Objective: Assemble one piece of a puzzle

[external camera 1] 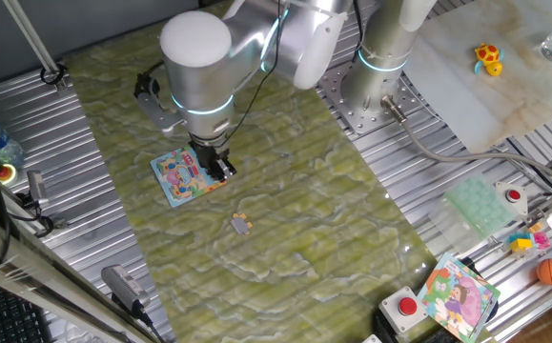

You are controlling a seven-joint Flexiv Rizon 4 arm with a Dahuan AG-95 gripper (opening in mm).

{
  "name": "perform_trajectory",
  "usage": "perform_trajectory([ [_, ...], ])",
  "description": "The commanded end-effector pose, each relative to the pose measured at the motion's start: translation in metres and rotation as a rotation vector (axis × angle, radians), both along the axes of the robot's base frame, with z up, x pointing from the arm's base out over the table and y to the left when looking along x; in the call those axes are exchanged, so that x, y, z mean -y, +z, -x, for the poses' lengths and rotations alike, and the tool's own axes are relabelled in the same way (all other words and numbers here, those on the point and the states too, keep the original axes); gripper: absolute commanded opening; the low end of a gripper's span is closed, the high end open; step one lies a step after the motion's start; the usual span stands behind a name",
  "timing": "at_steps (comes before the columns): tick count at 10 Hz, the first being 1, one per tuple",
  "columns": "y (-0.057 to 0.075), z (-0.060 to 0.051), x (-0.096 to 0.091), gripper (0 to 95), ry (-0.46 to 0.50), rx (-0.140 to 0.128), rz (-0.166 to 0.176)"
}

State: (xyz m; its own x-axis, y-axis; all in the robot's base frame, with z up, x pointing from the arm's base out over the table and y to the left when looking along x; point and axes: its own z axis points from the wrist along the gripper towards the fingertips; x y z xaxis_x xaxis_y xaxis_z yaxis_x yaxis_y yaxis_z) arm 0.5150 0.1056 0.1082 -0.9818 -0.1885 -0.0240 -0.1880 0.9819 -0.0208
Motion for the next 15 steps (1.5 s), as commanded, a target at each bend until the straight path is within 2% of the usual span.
perform_trajectory([
  [1, -0.003, 0.002, -0.009, 19.0, -0.024, 0.001, 0.006],
  [2, -0.006, 0.006, -0.018, 19.0, -0.041, 0.001, 0.007],
  [4, -0.013, 0.016, -0.027, 57.0, -0.048, 0.005, 0.005],
  [6, -0.017, 0.021, -0.029, 57.0, -0.063, 0.016, -0.001],
  [7, -0.021, 0.020, -0.030, 76.0, -0.080, 0.029, -0.021],
  [8, -0.028, 0.020, -0.030, 76.0, -0.083, 0.053, -0.031],
  [9, -0.032, 0.019, -0.030, 76.0, -0.086, 0.057, -0.024],
  [10, -0.035, 0.017, -0.032, 95.0, -0.102, 0.056, -0.025],
  [11, -0.036, 0.014, -0.033, 95.0, -0.110, 0.053, -0.026],
  [12, -0.036, 0.002, -0.043, 95.0, -0.134, 0.031, -0.022],
  [13, -0.035, -0.004, -0.047, 76.0, -0.152, 0.006, -0.021],
  [14, -0.035, -0.011, -0.054, 76.0, -0.175, -0.021, -0.020],
  [15, -0.038, -0.012, -0.059, 76.0, -0.181, -0.024, -0.021],
])
